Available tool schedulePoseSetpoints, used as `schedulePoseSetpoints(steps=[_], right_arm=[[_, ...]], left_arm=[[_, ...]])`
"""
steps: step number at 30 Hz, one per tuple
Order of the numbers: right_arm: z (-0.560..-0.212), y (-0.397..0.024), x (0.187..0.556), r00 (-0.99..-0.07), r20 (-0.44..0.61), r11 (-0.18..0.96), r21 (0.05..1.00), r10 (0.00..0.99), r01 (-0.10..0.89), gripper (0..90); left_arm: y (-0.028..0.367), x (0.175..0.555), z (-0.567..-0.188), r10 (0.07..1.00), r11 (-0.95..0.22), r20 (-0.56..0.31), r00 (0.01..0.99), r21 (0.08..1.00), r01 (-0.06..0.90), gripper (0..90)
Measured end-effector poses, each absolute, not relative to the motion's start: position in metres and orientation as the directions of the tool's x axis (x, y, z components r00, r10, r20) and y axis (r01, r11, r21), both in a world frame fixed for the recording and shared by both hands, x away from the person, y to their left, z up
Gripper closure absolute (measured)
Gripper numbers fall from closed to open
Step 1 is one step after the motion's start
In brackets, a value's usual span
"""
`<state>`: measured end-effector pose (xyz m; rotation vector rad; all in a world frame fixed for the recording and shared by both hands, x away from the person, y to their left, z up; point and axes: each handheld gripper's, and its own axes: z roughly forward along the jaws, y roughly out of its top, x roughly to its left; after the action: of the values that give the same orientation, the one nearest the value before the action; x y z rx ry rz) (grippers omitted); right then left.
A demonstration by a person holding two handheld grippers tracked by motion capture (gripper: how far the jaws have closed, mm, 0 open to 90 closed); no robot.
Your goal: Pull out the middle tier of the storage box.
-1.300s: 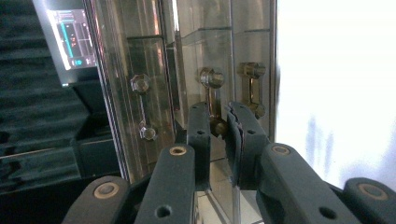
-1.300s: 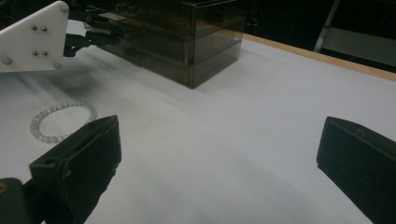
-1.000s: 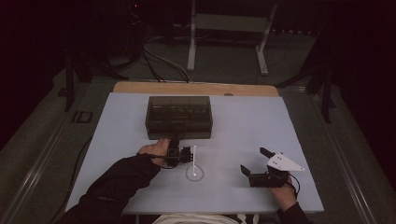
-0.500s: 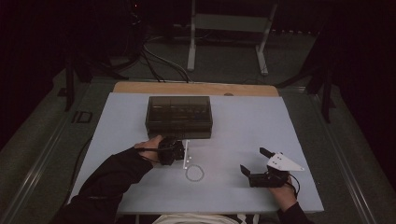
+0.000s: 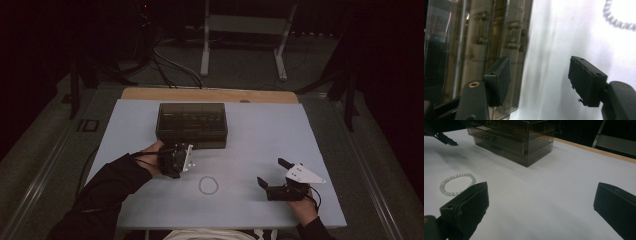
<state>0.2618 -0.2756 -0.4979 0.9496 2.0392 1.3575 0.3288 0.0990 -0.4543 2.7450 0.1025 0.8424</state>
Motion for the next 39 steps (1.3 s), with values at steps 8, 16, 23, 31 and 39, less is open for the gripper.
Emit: schedulePoseSetpoints(steps=[8,16,23,31,39], right_arm=[[-0.498,-0.276,0.262,-0.626,-0.033,0.256,0.928,0.779,0.270,0.0],[-0.498,-0.275,0.262,-0.627,-0.034,0.258,0.928,0.778,0.269,0.0],[-0.498,-0.275,0.262,-0.626,-0.035,0.259,0.927,0.779,0.270,0.0],[-0.498,-0.275,0.262,-0.626,-0.034,0.258,0.928,0.779,0.270,0.0],[-0.498,-0.275,0.262,-0.627,-0.034,0.259,0.927,0.778,0.271,0.0]], left_arm=[[0.108,0.332,-0.444,0.182,-0.935,0.436,0.881,0.354,0.018,13.0],[0.120,0.339,-0.435,0.168,-0.908,0.332,0.928,0.419,0.015,4.2],[0.132,0.349,-0.428,0.168,-0.882,0.274,0.947,0.471,0.020,4.3],[0.143,0.360,-0.422,0.147,-0.839,0.214,0.966,0.543,0.007,4.5],[0.149,0.370,-0.412,0.243,-0.811,0.162,0.957,0.576,0.108,10.6]])
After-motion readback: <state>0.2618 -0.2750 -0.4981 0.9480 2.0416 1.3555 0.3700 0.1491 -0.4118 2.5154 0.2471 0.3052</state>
